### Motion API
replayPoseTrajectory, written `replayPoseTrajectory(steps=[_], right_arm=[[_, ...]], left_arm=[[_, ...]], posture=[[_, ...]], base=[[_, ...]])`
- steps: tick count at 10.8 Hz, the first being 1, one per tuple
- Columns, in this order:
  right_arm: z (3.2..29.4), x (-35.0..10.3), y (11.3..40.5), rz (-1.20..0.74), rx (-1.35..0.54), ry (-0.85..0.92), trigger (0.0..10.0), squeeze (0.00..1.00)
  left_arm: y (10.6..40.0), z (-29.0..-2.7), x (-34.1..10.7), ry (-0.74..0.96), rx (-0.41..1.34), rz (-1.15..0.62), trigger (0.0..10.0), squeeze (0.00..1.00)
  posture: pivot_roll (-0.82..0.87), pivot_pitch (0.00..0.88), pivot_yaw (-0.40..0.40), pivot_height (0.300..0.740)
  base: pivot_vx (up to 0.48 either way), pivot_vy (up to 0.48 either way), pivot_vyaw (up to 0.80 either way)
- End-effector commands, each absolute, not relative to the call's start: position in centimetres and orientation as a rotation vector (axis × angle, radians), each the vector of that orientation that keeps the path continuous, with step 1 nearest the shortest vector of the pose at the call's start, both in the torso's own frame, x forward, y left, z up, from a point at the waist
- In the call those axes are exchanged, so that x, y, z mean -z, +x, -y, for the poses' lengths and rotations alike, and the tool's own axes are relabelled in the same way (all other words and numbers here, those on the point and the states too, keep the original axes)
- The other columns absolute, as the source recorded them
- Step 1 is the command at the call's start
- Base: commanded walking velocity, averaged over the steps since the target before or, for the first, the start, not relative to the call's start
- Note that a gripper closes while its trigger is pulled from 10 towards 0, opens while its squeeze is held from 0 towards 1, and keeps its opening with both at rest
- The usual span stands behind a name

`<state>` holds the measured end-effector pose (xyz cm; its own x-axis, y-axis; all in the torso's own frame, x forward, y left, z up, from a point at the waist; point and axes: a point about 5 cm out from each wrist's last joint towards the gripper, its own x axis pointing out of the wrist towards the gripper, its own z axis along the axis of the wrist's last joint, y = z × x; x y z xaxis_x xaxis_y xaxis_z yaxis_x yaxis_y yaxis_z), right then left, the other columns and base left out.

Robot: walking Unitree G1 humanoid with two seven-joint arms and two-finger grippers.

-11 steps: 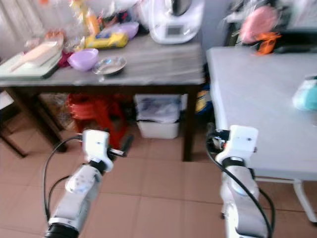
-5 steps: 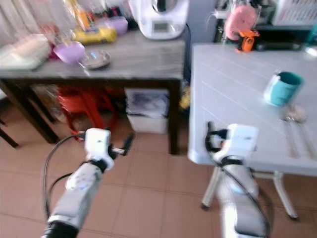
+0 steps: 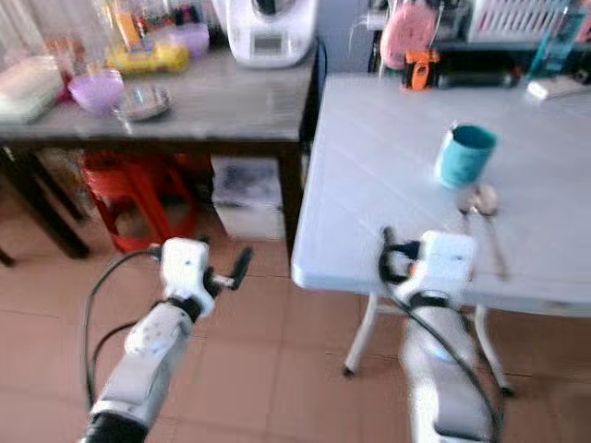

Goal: Setting the table

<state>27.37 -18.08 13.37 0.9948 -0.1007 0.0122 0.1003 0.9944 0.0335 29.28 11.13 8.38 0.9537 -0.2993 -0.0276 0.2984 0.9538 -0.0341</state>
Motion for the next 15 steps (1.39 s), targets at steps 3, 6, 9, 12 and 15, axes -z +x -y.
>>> replayPoseTrajectory(steps=[3, 6, 9, 12, 15], right_arm=[[18.4, -13.69, 27.49, 0.024, 0.11, 0.018, 10.0, 0.0], [18.36, -13.66, 27.56, 0.023, 0.109, 0.015, 10.0, 0.0], [18.3, -13.73, 27.52, 0.029, 0.116, 0.025, 10.0, 0.0], [18.53, -13.64, 27.44, 0.02, 0.127, 0.032, 10.0, 0.0], [18.58, -13.62, 27.3, 0.019, 0.129, 0.033, 10.0, 0.0]], left_arm=[[29.42, -11.09, -8.64, -0.022, 0.299, -0.026, 10.0, 0.0], [29.43, -10.91, -8.79, -0.043, 0.302, -0.012, 10.0, 0.0], [29.38, -10.88, -8.84, -0.039, 0.313, -0.005, 10.0, 0.0], [29.18, -10.69, -9.16, -0.078, 0.362, 0.018, 10.0, 0.0], [28.94, -10.41, -9.35, -0.103, 0.397, 0.03, 10.0, 0.0]], posture=[[-0.16, 0.082, 0.087, 0.74], [-0.16, 0.082, 0.086, 0.74], [-0.16, 0.084, 0.087, 0.74], [-0.16, 0.087, 0.085, 0.74], [-0.16, 0.088, 0.087, 0.74]], base=[[0.0, -0.305, 0.0], [0.0, -0.096, 0.0], [0.0, 0.0, 0.0], [0.0, 0.0, -0.14], [0.213, 0.0, -0.32]])
